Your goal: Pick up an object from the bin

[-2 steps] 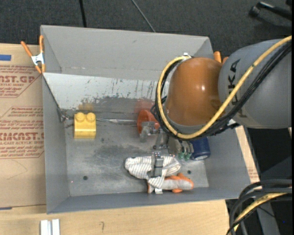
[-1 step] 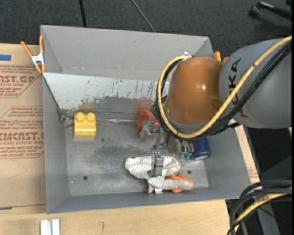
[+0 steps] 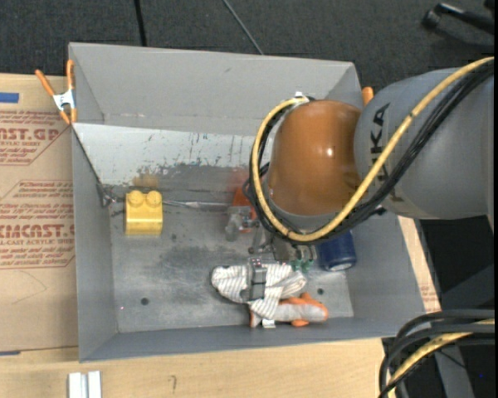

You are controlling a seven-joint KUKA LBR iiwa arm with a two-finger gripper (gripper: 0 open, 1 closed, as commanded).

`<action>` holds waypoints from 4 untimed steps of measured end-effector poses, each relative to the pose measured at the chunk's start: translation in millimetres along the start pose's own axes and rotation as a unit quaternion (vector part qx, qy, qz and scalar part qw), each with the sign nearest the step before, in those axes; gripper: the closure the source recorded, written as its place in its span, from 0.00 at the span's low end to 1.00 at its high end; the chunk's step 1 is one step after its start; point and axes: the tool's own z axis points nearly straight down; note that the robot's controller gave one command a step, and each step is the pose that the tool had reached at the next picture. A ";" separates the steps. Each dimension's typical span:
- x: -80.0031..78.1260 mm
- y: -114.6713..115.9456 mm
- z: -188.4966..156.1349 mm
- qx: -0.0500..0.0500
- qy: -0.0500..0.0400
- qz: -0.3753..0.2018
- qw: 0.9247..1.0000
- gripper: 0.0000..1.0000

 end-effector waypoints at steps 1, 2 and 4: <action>-15.3 -7.0 46.4 -0.003 -0.001 -0.020 1.000 0.00; 0.5 -90.1 116.8 0.000 0.002 -0.036 0.999 1.00; -26.2 -81.7 -75.5 0.000 -0.003 -0.033 0.999 1.00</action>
Offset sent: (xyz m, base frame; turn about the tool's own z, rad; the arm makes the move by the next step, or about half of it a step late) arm 0.0039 -0.0898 -0.1169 -0.0739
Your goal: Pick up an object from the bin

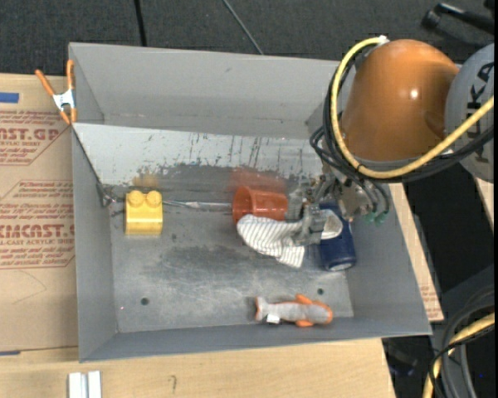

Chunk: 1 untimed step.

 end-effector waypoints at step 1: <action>-0.2 0.1 1.0 0.000 0.001 0.000 1.000 1.00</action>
Offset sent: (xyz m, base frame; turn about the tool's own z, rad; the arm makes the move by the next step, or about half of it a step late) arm -0.0382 0.0468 -0.0049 -0.2923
